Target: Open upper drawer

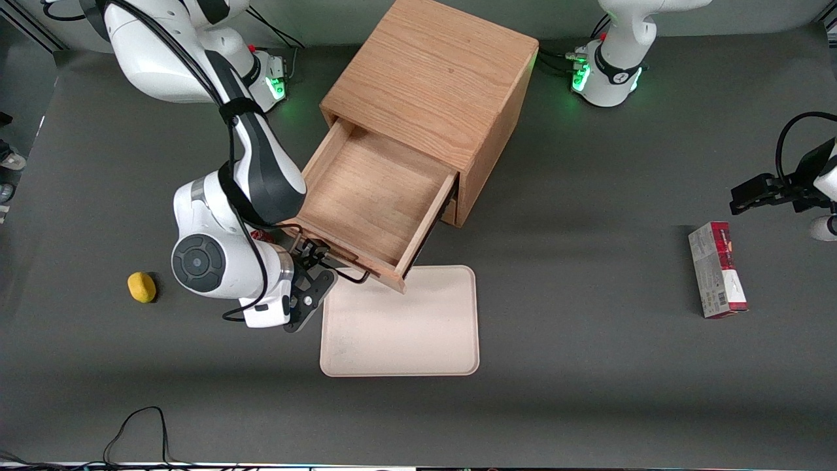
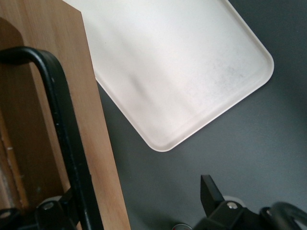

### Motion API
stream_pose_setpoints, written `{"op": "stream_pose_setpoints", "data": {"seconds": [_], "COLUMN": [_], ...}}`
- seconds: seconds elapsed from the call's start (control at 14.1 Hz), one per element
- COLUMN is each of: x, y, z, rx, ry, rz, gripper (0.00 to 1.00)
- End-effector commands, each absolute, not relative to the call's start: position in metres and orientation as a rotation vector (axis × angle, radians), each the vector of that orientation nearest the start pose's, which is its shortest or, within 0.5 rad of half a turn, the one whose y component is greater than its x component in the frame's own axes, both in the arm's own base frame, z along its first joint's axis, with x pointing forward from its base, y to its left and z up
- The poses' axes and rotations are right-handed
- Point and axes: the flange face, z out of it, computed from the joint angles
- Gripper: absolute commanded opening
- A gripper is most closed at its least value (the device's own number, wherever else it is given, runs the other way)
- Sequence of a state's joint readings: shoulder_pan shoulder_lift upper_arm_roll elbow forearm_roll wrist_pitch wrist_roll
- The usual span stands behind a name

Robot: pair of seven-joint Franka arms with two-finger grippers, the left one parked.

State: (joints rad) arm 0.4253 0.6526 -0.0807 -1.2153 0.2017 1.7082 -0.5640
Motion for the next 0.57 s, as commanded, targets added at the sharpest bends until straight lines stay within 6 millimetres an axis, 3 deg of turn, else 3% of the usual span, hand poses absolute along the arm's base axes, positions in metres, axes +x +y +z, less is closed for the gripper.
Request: {"op": "stream_pose_setpoints", "data": {"seconds": [0.0,0.21,0.35,0.5], "x": [0.669,0.668,0.667,0.668], "y": [0.276,0.271,0.248,0.207], "z": [0.410,0.457,0.499,0.539], "rx": [-2.679,-2.684,-2.716,-2.790], "ry": [-1.293,-1.300,-1.251,-1.102], "rz": [0.194,0.153,0.081,0.010], "gripper": [1.00,1.00,1.00,1.00]}}
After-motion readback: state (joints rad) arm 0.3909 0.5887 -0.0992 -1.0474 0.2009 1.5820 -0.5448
